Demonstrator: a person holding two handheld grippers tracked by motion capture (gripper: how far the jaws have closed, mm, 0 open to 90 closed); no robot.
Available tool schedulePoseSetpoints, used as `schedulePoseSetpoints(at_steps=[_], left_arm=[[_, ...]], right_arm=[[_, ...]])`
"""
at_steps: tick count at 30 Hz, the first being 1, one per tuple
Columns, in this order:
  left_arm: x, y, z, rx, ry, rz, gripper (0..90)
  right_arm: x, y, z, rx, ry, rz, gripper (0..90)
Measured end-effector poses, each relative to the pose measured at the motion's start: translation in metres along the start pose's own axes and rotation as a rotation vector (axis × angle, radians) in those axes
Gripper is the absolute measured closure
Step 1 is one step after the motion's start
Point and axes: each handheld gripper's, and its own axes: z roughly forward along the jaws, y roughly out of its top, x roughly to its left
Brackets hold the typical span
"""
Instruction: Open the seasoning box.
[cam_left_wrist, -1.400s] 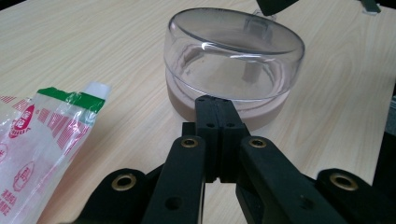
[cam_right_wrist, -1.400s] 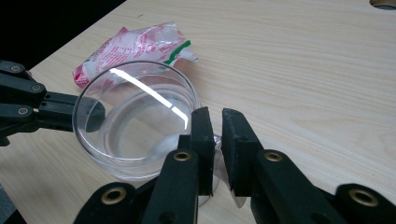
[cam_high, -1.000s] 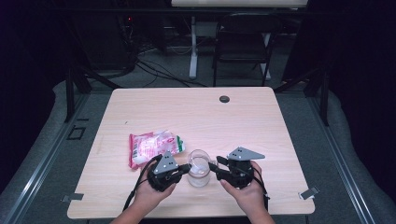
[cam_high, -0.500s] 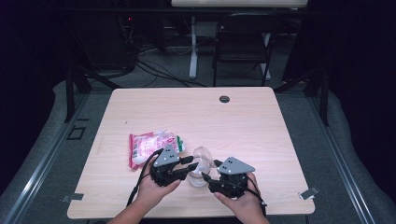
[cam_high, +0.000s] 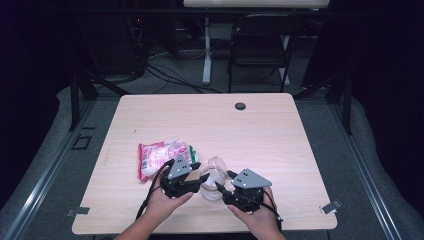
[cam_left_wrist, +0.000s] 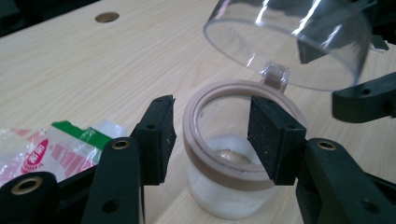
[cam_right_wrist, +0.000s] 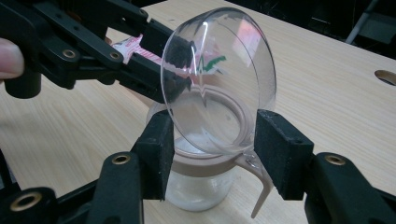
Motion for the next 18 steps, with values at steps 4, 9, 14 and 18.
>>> schedulePoseSetpoints(at_steps=[4, 9, 14, 18], left_arm=[[0.005, -0.004, 0.004, 0.019, -0.006, -0.030, 51.4], [0.011, -0.009, 0.009, 0.039, -0.043, -0.067, 53.4], [0.008, -0.011, 0.010, 0.015, -0.045, -0.040, 55.9], [0.005, -0.011, 0.011, 0.014, -0.039, -0.010, 60.8]], right_arm=[[-0.001, -0.001, 0.000, 0.001, 0.007, 0.011, 47.7], [-0.005, -0.003, 0.000, 0.001, 0.015, 0.033, 47.9], [-0.009, -0.004, 0.000, 0.009, -0.003, 0.045, 48.2], [-0.011, -0.006, -0.001, 0.008, -0.016, 0.054, 49.2]])
